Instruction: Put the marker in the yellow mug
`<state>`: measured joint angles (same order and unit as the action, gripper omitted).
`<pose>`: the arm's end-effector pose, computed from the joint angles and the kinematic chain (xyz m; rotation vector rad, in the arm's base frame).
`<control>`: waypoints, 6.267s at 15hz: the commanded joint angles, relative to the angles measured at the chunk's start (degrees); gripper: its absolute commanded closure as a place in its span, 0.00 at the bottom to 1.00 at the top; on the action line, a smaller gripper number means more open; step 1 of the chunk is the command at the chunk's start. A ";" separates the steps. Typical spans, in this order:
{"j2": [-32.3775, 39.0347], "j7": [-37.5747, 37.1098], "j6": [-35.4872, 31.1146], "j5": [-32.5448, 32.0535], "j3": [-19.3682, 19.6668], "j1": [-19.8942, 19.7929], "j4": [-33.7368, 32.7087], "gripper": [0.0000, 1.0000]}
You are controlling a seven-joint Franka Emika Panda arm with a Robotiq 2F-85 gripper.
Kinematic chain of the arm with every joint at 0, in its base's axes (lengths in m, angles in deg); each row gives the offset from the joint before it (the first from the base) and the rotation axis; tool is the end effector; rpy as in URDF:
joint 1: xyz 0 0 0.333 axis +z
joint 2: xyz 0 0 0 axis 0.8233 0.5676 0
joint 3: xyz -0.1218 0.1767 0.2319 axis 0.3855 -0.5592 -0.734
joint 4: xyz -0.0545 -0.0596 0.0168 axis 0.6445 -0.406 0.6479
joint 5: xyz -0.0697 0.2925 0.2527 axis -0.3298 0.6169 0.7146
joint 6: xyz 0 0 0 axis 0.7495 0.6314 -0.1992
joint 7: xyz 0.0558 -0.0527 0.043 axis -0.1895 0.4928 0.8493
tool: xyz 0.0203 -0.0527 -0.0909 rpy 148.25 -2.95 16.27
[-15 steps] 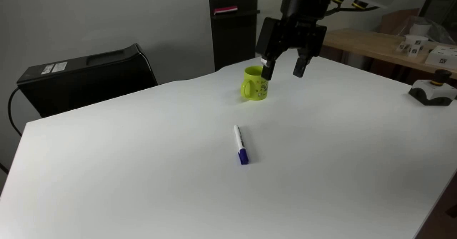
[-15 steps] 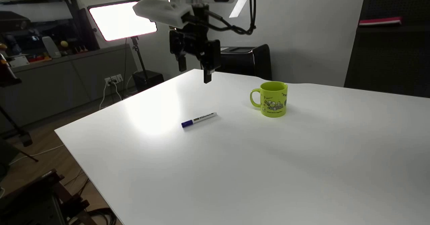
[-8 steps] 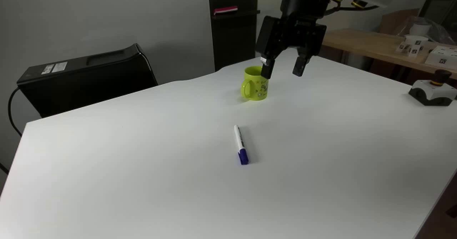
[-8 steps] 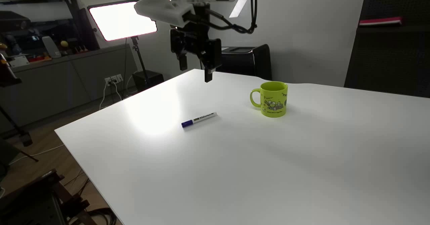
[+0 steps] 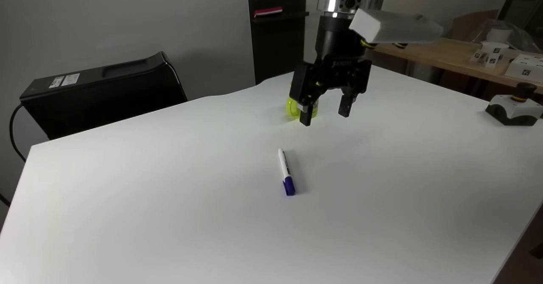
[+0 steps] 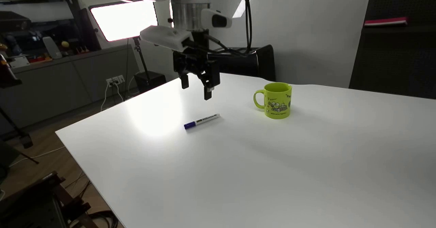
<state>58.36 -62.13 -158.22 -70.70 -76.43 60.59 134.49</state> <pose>0.5313 0.0827 0.2388 -2.9873 0.0580 0.0293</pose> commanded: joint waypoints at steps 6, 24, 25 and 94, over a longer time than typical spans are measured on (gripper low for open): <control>11.37 -16.71 -4.00 -3.84 1.16 5.22 -7.19 0.00; 22.97 -45.71 -10.71 -10.09 13.53 18.60 -14.28 0.00; 23.42 -46.61 -10.55 -10.58 13.86 19.10 -14.69 0.00; 40.29 -62.08 -33.53 -13.72 52.43 37.35 -22.67 0.96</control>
<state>96.61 -125.84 -191.20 -88.08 -25.69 95.98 111.58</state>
